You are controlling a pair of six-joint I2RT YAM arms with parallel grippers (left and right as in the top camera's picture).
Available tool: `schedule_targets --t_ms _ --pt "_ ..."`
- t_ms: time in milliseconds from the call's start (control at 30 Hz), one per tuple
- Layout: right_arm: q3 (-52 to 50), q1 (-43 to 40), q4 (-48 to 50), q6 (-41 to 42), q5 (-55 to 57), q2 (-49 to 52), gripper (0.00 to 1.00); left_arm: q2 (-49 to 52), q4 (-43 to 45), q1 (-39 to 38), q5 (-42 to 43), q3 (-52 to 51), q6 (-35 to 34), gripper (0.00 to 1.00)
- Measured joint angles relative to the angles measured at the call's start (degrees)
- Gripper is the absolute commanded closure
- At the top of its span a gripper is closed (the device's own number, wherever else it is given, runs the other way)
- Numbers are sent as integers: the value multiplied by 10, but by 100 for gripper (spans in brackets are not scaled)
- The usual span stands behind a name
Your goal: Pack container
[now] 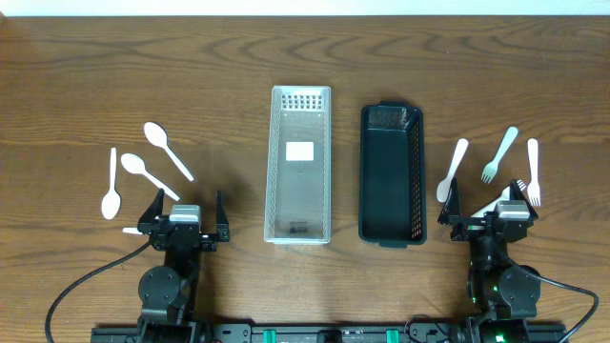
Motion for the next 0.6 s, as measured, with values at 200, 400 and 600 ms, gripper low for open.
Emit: schedule_targets --t_ms 200,400,600 --pt "0 12 -134 -92 -28 -61 1 24 -27 3 32 8 5 2" --pt "0 12 -134 -121 -37 -64 1 26 -28 3 40 8 5 2" --pt "0 12 -135 -129 -39 -64 1 26 -29 3 43 8 5 2"
